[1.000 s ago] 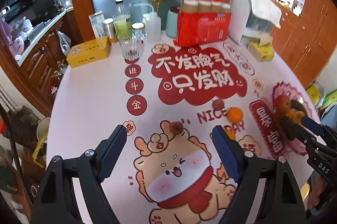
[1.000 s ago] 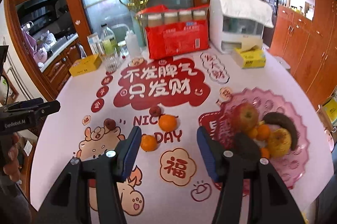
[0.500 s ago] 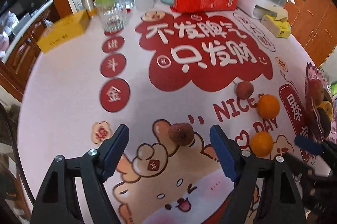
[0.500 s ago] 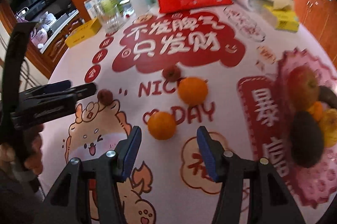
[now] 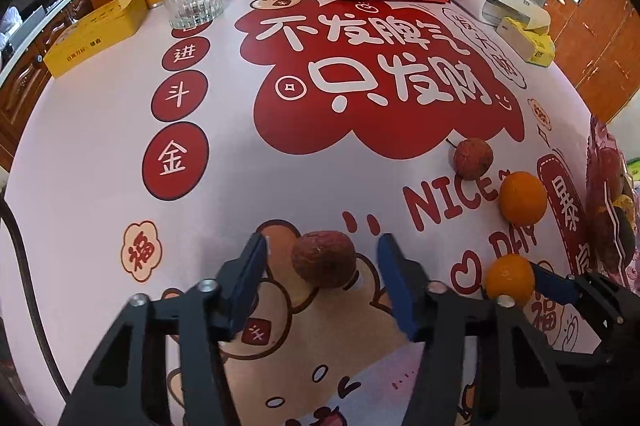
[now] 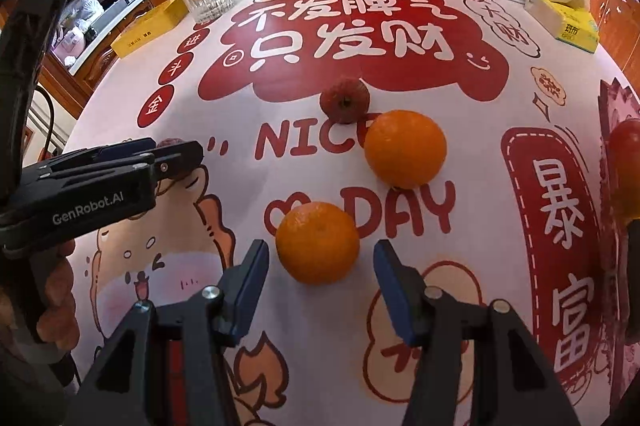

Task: Organize fruits
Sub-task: 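Close the right gripper on the mandarin while the left gripper closes on the lychee, then carry the mandarin with the right gripper and the lychee with the left gripper into the bowl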

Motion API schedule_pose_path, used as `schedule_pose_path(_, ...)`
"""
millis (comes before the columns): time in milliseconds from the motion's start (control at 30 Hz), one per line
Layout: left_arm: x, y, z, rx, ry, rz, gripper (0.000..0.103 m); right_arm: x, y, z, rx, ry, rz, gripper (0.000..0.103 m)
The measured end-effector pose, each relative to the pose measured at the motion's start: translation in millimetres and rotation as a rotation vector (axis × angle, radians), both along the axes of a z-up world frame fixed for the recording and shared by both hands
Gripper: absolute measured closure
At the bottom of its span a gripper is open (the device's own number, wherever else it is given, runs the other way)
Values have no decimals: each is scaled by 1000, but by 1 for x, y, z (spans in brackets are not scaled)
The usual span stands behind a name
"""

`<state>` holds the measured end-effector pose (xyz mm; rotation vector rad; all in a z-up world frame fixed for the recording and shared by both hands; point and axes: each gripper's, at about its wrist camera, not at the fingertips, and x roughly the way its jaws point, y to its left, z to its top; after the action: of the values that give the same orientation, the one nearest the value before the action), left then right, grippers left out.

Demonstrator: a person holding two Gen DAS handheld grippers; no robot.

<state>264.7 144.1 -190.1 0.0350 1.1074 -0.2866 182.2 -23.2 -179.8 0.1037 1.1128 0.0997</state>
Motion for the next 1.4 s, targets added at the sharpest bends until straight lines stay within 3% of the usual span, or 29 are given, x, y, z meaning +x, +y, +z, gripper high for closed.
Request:
schedule_pose_path(33,0,0,-1,-4,1,1,57,1,1,0,0,-4,5,50)
schedule_pose_path(100,1,0,-5,-5,13,5,73,1,2,-1,-8,-13,8,58)
schedule_pose_path(167,0,-1,-5,-3,8,14,73,2,1,-1,1,-19,13,63)
schedule_pose_path(367,-8,-3,2,12,0,12,75,-2,-4,0,17,-3,5,65)
schedule_pose_path(533,-21,-2,37,-9,-44,8,75,-16,-8,20,25,-44,-2,65)
schedule_pose_path(633,-33,-2,70,-64,-80,4,75,-29,-12,39,37,-84,-6,65)
schedule_pose_path(800,-60,-15,118,-93,-148,-34,75,-57,-21,76,50,-160,-13,65)
schedule_pose_path(1067,-114,-63,174,-136,-222,-135,75,-112,-60,132,50,-283,-71,65)
schedule_pose_path(1400,-158,-159,191,-139,-245,-260,75,-153,-144,152,32,-305,-161,65)
